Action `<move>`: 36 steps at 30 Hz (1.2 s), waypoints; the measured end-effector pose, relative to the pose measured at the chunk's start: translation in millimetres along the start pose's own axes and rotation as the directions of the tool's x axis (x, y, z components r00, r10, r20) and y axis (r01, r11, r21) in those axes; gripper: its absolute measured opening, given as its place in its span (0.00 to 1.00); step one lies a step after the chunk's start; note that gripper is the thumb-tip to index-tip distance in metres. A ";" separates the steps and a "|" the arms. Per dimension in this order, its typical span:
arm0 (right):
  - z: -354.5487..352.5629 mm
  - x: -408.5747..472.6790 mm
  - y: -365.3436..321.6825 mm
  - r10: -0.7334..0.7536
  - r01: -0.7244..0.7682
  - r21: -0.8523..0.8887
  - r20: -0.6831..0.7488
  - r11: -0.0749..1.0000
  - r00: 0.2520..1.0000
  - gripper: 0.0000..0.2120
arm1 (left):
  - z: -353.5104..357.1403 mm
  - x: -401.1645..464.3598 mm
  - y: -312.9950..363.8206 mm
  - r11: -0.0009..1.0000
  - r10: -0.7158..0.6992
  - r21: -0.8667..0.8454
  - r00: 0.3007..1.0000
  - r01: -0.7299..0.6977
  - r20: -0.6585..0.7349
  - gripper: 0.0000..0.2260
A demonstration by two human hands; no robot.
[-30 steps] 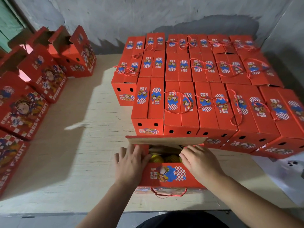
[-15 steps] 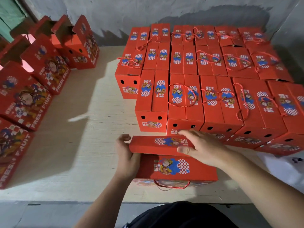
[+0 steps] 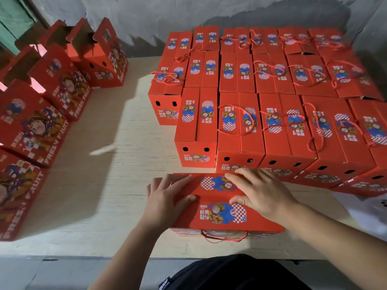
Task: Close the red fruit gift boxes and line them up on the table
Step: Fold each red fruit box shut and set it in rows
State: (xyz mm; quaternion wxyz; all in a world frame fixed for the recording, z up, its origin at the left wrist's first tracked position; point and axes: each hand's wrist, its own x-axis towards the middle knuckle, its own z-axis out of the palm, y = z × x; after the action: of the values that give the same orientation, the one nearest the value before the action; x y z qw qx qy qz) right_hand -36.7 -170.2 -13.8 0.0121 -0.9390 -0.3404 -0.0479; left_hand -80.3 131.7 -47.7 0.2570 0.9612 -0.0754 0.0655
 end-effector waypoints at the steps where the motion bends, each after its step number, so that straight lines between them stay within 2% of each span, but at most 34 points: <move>1: -1.3 1.5 2.6 -0.005 0.005 0.018 0.023 1.000 1.000 0.34 | -1.7 5.2 0.8 0.997 0.031 0.077 1.000 -0.031 0.005 0.24; 3: -4.0 6.4 5.7 -0.026 0.025 0.006 0.064 1.000 0.998 0.33 | -7.4 14.9 1.5 0.975 0.114 0.194 0.993 -0.111 -0.004 0.23; 7: -2.1 13.5 -1.1 -0.010 0.020 -0.096 0.103 0.995 0.995 0.27 | -10.8 32.2 5.8 0.906 0.214 0.373 0.977 -0.199 0.001 0.23; 10: 5.5 6.2 -5.4 0.037 -0.030 -0.041 0.173 0.999 0.984 0.27 | -10.7 29.1 -0.1 0.845 0.307 0.436 0.949 -0.309 0.077 0.24; 14: 17.2 -3.1 -8.2 0.084 -0.118 0.097 0.303 0.988 0.949 0.29 | -6.3 13.3 -11.0 0.888 0.221 0.335 0.931 -0.315 0.289 0.30; 16: 19.0 -0.2 -9.2 0.082 -0.130 0.132 0.322 0.983 0.943 0.31 | -6.4 18.0 -9.7 0.891 0.186 0.324 0.907 -0.318 0.378 0.33; 19: 13.9 0.0 -8.6 0.069 -0.135 0.179 0.332 0.974 0.941 0.33 | -10.9 21.4 -7.2 0.904 0.150 0.305 0.892 -0.298 0.427 0.32; 21: 13.5 -8.4 -8.2 0.119 -0.179 0.189 0.290 0.965 0.949 0.33 | -9.8 16.4 -3.0 0.948 0.100 0.245 0.921 -0.203 0.376 0.31; 23: 16.1 -19.6 -10.6 0.240 -0.286 0.158 0.255 0.945 0.937 0.32 | -3.7 10.1 5.1 0.987 -0.057 0.157 0.953 0.010 0.297 0.31; 25: 22.7 -27.6 -15.2 0.309 -0.347 0.114 0.258 0.931 0.915 0.30 | 4.9 6.8 13.4 0.965 -0.254 0.005 0.935 0.261 0.248 0.35; 27: 26.6 -27.0 -13.7 0.288 -0.322 0.103 0.256 0.941 0.923 0.30 | 10.4 8.9 17.0 0.863 -0.384 -0.242 0.888 0.443 0.255 0.42; 29: 23.1 -20.1 -4.1 0.278 -0.319 0.157 0.238 0.934 0.931 0.32 | 9.5 11.2 14.7 0.650 -0.427 -0.529 0.838 0.546 0.339 0.47; 30: 21.5 -17.9 2.0 0.314 -0.362 0.262 0.207 0.895 0.927 0.34 | 7.0 11.1 13.1 0.529 -0.414 -0.631 0.822 0.567 0.392 0.49; 31: 22.5 -17.8 10.2 0.413 -0.445 0.415 0.169 0.794 0.895 0.37 | 4.5 9.5 10.7 0.416 -0.406 -0.702 0.809 0.578 0.425 0.50; 32: 23.2 -20.4 18.9 0.564 -0.553 0.587 0.189 0.591 0.804 0.40 | 2.6 3.4 8.7 0.305 -0.422 -0.753 0.791 0.583 0.442 0.49; 33: 22.9 -24.1 25.0 0.691 -0.655 0.698 0.321 0.290 0.648 0.43 | 1.2 -7.7 7.0 0.191 -0.459 -0.784 0.760 0.590 0.460 0.48; 34: 24.9 -28.3 29.3 0.702 -0.727 0.686 0.532 -0.029 0.474 0.46 | 0.0 -21.8 6.2 0.086 -0.480 -0.789 0.719 0.608 0.502 0.49; 35: 27.5 -31.8 31.8 0.600 -0.762 0.589 0.722 -0.270 0.345 0.47 | -1.4 -38.5 6.8 0.017 -0.479 -0.763 0.675 0.646 0.561 0.53; 36: 29.8 -34.5 33.9 0.501 -0.775 0.515 0.811 -0.366 0.301 0.46 | -1.4 -56.2 8.5 0.014 -0.456 -0.718 0.643 0.696 0.615 0.57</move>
State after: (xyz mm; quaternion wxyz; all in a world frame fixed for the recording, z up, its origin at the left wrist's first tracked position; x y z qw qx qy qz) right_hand -38.9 -216.6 -46.5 0.5483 -0.7128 0.3271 0.2903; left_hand -137.0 131.5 -51.6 0.7484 0.5681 0.2756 -0.2030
